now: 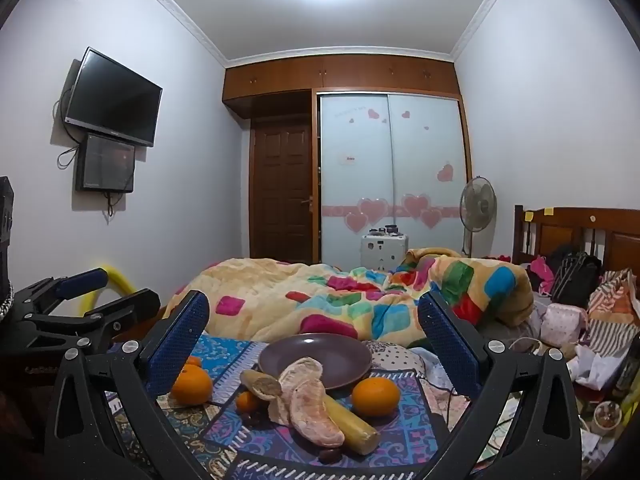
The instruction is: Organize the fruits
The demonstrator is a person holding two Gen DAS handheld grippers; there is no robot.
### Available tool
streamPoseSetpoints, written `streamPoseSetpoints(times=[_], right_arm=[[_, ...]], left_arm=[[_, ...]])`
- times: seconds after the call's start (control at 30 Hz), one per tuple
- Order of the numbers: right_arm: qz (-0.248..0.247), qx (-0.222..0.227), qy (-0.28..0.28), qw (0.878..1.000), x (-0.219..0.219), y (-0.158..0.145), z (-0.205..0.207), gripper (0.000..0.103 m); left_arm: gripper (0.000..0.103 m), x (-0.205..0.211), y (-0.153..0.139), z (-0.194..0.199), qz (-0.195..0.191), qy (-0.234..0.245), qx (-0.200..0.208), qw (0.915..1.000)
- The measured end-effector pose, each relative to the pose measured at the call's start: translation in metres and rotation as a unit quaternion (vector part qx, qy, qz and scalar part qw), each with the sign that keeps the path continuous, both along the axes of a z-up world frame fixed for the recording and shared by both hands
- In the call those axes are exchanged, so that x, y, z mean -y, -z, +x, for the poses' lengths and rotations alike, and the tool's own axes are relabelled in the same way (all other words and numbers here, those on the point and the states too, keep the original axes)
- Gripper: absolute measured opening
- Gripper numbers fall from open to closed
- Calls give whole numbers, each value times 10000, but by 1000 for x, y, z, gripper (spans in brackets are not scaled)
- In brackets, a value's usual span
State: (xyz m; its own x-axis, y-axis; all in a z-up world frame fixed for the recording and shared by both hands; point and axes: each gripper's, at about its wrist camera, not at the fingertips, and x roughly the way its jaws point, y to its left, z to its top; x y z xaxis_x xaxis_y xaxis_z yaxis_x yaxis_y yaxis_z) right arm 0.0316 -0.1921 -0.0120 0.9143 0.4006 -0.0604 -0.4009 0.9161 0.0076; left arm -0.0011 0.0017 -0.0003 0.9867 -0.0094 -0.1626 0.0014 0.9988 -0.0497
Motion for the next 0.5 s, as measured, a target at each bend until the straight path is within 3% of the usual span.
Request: streamPoseSetpoints(times=[0.5], right_arm=[[84,-105,-101,9999,-2,4,-3,103]], left_arm=[[103,-1,1,-2,53,31,-1,10000]])
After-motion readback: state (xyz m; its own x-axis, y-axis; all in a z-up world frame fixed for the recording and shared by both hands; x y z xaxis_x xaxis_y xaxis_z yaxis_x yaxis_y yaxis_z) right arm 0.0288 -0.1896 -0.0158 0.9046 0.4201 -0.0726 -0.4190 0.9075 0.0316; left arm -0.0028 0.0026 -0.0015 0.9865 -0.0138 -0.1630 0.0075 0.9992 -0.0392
